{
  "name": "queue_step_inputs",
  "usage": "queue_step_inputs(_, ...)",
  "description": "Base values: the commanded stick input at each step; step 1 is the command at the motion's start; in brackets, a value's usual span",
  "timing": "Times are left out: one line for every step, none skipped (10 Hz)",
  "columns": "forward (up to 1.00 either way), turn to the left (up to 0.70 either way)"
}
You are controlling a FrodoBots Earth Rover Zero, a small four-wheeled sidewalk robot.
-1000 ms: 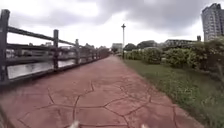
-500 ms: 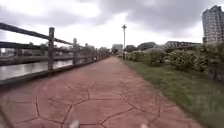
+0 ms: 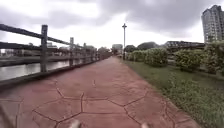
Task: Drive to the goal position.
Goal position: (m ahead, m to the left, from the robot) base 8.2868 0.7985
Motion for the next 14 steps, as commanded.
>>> queue_step_inputs(0.70, 0.00)
queue_step_inputs(0.70, 0.02)
queue_step_inputs(0.70, 0.11)
queue_step_inputs(0.70, 0.29)
queue_step_inputs(0.70, 0.32)
queue_step_inputs(0.70, 0.27)
queue_step_inputs(0.70, 0.21)
queue_step_inputs(0.70, 0.16)
queue_step_inputs(0.70, 0.10)
queue_step_inputs(0.70, 0.05)
queue_step_inputs(0.70, 0.02)
queue_step_inputs(0.70, 0.02)
queue_step_inputs(0.70, 0.02)
queue_step_inputs(0.70, 0.02)
